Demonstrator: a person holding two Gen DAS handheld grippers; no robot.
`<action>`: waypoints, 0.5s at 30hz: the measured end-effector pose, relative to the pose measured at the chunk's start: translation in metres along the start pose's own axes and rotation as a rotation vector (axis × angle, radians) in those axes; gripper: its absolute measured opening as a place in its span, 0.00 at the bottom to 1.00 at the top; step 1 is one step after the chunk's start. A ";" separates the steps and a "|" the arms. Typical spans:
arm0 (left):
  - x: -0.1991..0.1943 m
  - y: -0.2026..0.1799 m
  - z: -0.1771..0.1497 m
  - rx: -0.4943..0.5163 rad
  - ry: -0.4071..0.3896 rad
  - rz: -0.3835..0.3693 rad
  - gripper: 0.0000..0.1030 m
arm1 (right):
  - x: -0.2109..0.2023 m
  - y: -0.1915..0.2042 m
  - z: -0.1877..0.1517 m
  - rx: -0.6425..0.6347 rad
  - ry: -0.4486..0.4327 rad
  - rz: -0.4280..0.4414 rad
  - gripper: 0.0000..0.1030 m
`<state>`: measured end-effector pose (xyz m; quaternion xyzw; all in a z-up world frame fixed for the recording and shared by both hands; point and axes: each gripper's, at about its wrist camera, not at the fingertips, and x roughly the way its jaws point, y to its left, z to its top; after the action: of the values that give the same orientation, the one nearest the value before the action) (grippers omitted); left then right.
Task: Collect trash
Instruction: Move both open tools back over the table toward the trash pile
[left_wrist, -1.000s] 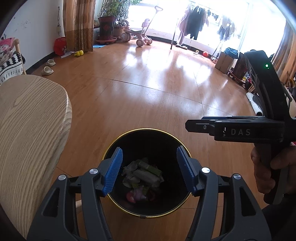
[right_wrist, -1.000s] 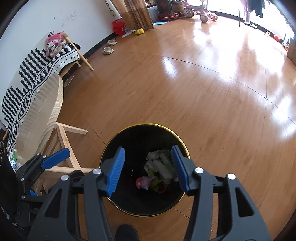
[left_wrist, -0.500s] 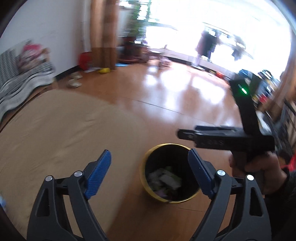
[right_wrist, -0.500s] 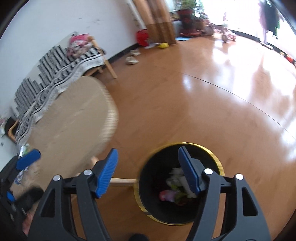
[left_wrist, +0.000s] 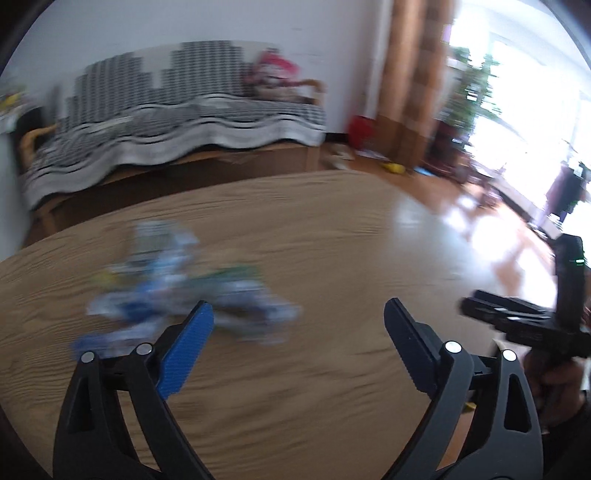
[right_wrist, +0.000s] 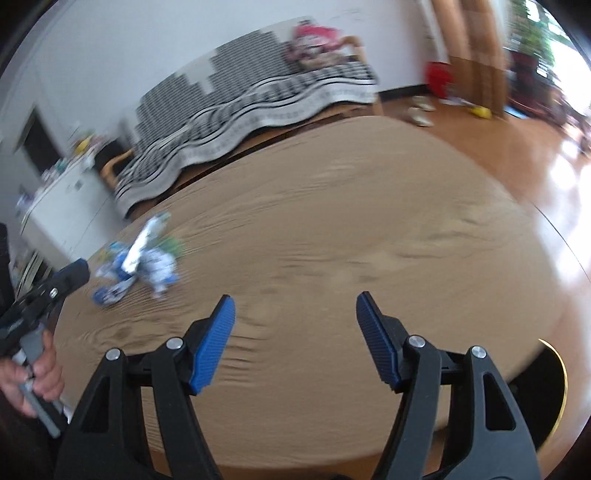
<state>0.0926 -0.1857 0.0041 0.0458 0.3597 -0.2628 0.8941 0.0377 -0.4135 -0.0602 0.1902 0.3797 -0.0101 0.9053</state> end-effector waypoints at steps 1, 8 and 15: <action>-0.004 0.022 -0.003 -0.019 -0.001 0.036 0.89 | 0.006 0.010 0.001 -0.014 0.007 0.013 0.64; -0.006 0.125 -0.021 -0.060 0.023 0.176 0.89 | 0.064 0.083 0.019 -0.060 0.066 0.105 0.64; 0.010 0.164 -0.037 -0.024 0.050 0.170 0.89 | 0.128 0.133 0.031 -0.052 0.123 0.137 0.64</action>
<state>0.1582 -0.0396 -0.0474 0.0720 0.3797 -0.1803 0.9045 0.1712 -0.2844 -0.0837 0.1924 0.4208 0.0733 0.8835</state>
